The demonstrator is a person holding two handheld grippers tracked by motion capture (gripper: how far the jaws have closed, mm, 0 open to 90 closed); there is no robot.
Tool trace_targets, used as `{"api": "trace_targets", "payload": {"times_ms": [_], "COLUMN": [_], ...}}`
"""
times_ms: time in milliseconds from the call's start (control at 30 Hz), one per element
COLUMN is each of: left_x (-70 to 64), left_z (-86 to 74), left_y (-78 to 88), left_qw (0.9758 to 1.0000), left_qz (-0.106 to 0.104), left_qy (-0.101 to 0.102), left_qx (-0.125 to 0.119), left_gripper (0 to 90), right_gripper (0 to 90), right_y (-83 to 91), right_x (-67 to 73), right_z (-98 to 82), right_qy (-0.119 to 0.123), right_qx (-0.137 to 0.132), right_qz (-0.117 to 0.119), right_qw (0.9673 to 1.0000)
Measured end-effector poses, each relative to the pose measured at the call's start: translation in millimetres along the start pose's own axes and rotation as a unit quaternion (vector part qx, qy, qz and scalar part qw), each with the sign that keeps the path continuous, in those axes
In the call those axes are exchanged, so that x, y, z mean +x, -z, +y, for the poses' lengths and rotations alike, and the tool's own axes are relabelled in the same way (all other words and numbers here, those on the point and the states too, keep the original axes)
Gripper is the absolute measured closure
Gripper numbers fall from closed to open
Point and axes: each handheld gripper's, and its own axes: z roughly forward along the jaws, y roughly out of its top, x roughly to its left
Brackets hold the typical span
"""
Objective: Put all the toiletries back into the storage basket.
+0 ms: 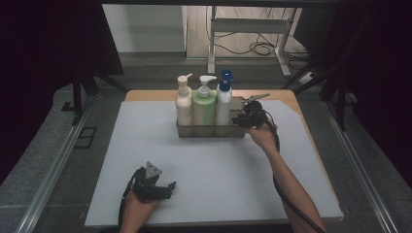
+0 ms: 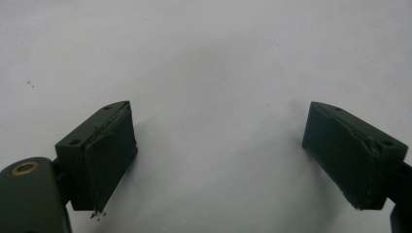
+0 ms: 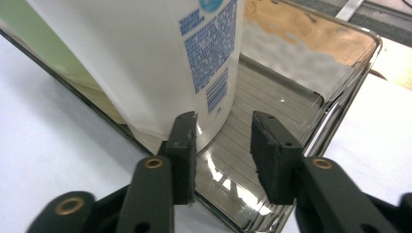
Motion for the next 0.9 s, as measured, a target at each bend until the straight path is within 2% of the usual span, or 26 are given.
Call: {"api": "trace_targets", "payload": {"times_ms": [433,900], "left_x": [0.2,0.1], "left_z": [0.0,-0.1], "left_y": [0.2,0.1], "left_qw": [1.0,1.0], "left_qz": [0.0,0.0], "left_qy": [-0.002,-0.001], "left_qx": [0.002,0.0], "left_gripper": [11.7,11.7], "right_gripper": [41.7,28.3], "right_y": [15.5,31.9], "right_x": [6.6,15.6], "right_z": [0.6,-3.8], "right_qy": [0.021,0.046], "right_qx": [-0.015,-0.024], "right_qz": [0.002,0.012], "right_qw": [0.9997,0.9986]}}
